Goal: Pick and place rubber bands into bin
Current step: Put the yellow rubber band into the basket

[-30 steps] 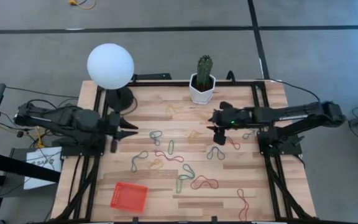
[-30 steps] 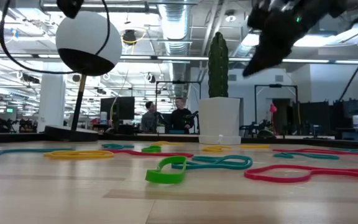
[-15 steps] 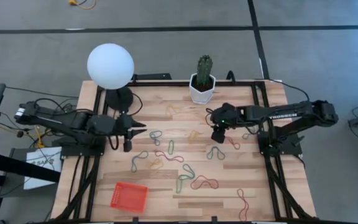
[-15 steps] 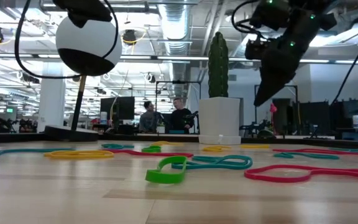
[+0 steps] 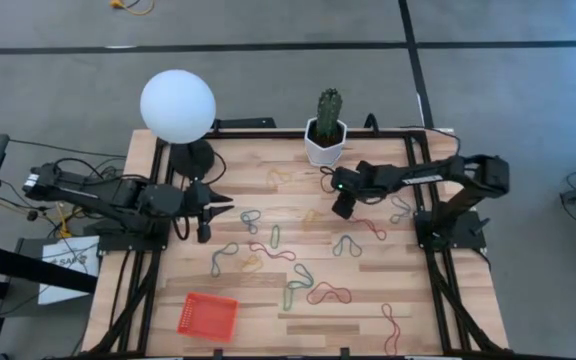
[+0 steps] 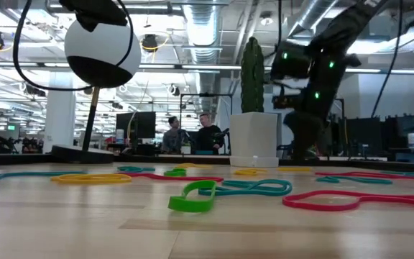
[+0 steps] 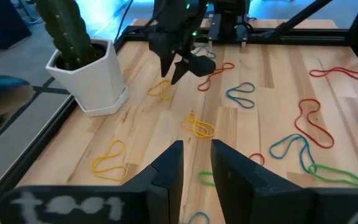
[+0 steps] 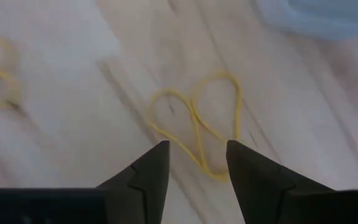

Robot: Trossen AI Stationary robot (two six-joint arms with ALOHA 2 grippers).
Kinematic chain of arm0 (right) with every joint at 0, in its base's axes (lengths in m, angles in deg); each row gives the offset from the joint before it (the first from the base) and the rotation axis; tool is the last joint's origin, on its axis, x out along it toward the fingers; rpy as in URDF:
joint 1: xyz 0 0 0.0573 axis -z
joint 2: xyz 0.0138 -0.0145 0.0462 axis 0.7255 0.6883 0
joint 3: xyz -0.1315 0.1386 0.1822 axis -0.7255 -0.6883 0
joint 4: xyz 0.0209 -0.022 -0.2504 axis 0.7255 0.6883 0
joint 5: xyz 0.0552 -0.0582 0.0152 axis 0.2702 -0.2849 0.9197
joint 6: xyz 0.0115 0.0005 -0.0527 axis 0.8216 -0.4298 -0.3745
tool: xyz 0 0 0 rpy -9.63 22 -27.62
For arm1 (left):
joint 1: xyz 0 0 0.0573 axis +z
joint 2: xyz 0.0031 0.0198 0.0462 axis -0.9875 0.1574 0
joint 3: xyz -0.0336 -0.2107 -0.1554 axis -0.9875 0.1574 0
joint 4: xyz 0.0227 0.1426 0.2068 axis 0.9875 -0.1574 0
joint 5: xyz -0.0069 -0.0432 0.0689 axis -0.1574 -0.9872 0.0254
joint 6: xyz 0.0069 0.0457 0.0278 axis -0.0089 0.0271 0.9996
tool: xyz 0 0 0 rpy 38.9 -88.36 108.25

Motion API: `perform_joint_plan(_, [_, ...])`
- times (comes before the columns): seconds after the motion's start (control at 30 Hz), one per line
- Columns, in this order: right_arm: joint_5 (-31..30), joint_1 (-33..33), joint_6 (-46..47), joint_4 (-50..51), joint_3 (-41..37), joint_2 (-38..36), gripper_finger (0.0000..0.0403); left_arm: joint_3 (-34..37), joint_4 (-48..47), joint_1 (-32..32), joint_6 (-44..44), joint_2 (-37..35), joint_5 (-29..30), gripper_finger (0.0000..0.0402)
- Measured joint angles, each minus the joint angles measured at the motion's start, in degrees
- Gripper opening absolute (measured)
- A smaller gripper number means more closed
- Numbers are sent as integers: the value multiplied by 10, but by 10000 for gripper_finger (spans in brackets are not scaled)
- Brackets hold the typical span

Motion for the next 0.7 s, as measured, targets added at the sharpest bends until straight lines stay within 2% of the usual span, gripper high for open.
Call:
perform_joint_plan(0.1, [30,16,-3,3,0,18,148,0,-3,0,-1,0,0,72])
perform_joint_plan(0.27, [25,29,-28,-2,3,42,149,0,-3,0,-1,0,0,72])
perform_joint_plan(0.43, [44,40,-34,-2,3,55,141,0,-3,0,-13,0,0,72])
perform_joint_plan(0.53, [66,41,-56,-9,2,53,116,0,-3,0,-18,0,0,72])
perform_joint_plan(0.7, [82,43,-84,-18,1,49,42,0,-3,0,-22,0,0,72])
